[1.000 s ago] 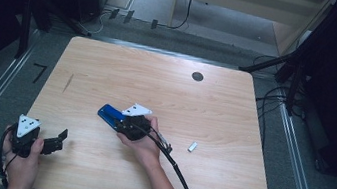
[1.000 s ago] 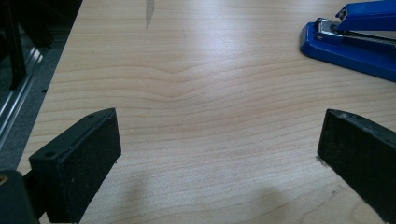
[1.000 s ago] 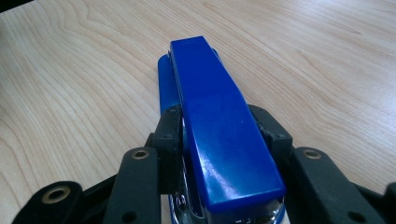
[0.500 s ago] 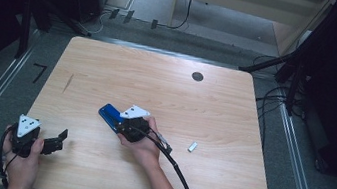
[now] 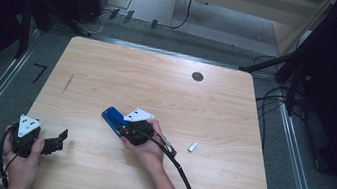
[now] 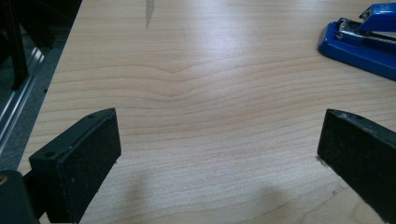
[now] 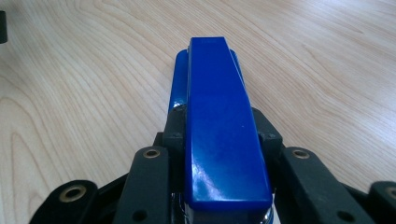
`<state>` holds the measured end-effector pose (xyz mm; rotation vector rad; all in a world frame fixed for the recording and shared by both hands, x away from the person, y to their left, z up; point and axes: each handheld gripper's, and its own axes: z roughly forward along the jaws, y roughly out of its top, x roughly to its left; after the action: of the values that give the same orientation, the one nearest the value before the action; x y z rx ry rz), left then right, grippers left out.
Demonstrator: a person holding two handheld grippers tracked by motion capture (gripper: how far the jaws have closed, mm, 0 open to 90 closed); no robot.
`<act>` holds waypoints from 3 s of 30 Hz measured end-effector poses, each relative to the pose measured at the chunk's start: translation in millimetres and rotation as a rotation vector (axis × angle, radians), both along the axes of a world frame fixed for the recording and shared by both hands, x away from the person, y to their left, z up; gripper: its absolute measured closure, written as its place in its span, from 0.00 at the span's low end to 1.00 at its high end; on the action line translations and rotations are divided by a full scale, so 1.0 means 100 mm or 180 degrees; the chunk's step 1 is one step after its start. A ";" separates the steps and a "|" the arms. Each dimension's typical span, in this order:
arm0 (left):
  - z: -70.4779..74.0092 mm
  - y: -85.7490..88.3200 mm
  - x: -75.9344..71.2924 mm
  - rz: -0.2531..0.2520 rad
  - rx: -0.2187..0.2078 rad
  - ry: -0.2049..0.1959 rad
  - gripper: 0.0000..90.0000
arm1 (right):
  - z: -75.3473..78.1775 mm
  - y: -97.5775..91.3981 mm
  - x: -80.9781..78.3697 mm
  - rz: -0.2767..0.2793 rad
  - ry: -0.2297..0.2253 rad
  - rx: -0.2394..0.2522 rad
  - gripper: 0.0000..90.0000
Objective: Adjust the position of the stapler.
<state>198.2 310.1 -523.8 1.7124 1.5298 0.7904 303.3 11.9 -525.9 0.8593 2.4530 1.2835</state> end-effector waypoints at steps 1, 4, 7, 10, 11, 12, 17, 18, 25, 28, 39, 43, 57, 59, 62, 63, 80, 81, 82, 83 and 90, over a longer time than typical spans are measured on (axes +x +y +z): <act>0.00 0.00 0.00 0.0000 0.0000 -0.0005 0.00 | 0.00 -0.01 -0.01 -0.0014 0.0001 0.0003 0.75; 0.00 0.00 0.00 0.0002 0.0001 -0.0011 0.00 | 0.00 -0.06 -0.04 0.0015 -0.0014 -0.0013 0.75; 0.00 0.00 0.00 0.0005 -0.0012 -0.0009 0.00 | 0.01 -0.12 -0.06 0.0049 -0.0028 -0.0041 0.75; 0.00 0.01 0.00 -0.0002 -0.0006 -0.0008 0.00 | 0.01 -0.19 -0.10 0.0078 -0.0035 -0.0042 0.75; 0.00 0.01 0.00 -0.0003 -0.0008 -0.0005 0.00 | 0.01 -0.21 -0.11 0.0083 -0.0039 -0.0036 0.75; 0.00 0.00 0.00 -0.0004 -0.0010 -0.0004 0.00 | 0.01 -0.23 -0.12 0.0090 -0.0056 -0.0043 0.75; 0.00 0.01 0.00 -0.0004 -0.0025 -0.0012 0.00 | 0.01 -0.35 -0.18 0.0133 -0.0079 -0.0060 0.75; 0.00 0.01 0.00 -0.0006 -0.0022 -0.0011 0.00 | 0.01 -0.37 -0.19 0.0136 -0.0071 -0.0064 0.75; 0.00 0.01 -0.01 -0.0010 -0.0037 -0.0014 0.00 | 0.01 -0.54 -0.26 0.0131 -0.0090 -0.0052 0.75; 0.00 0.00 -0.01 -0.0015 -0.0041 -0.0029 0.00 | 0.01 -0.60 -0.29 0.0147 -0.0091 -0.0060 0.75; 0.00 0.00 -0.01 -0.0016 -0.0045 -0.0043 0.00 | -0.02 -0.87 -0.42 0.0198 -0.0125 -0.0024 0.75; 0.00 0.01 -0.02 -0.0012 -0.0084 -0.0056 0.00 | -0.03 -0.94 -0.46 0.0206 -0.0141 -0.0004 0.75; 0.06 -0.07 -0.07 -0.0119 -0.0069 -0.0146 0.00 | -0.07 -1.17 -0.58 0.0437 -0.0156 0.0024 0.75; 0.07 -0.11 -0.08 -0.0163 -0.0058 -0.0141 0.00 | -0.07 -1.18 -0.58 0.0442 -0.0152 0.0043 0.74; 0.08 -0.18 -0.09 -0.0225 -0.0156 -0.0180 0.00 | -0.07 -1.19 -0.61 0.0382 -0.0146 0.0101 0.66; 0.08 -0.20 -0.10 -0.0237 -0.0162 -0.0195 0.00 | -0.05 -1.20 -0.62 0.0367 -0.0134 0.0168 0.58; 0.08 -0.89 -0.15 -0.0659 -0.0155 -0.0098 0.08 | 0.00 -1.57 -0.96 -0.0257 -0.0068 0.0306 0.47; 0.08 -0.93 -0.16 -0.0694 -0.0164 -0.0095 0.08 | 0.00 -1.58 -0.98 -0.0296 -0.0066 0.0301 0.47; 0.07 -0.96 -0.17 -0.0705 -0.0160 -0.0106 0.12 | -0.01 -1.59 -1.00 -0.0327 -0.0079 0.0293 0.48; 0.07 -1.00 -0.18 -0.0725 -0.0162 -0.0111 0.17 | -0.01 -1.60 -1.02 -0.0334 -0.0083 0.0301 0.49; 0.03 -1.19 -0.20 -0.0923 -0.0112 -0.0099 0.33 | -0.03 -1.65 -1.13 -0.0376 -0.0105 0.0250 0.55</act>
<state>177.9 191.0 -521.0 1.8333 1.2299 0.6323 190.7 -153.5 -529.1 0.9789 2.3028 1.3480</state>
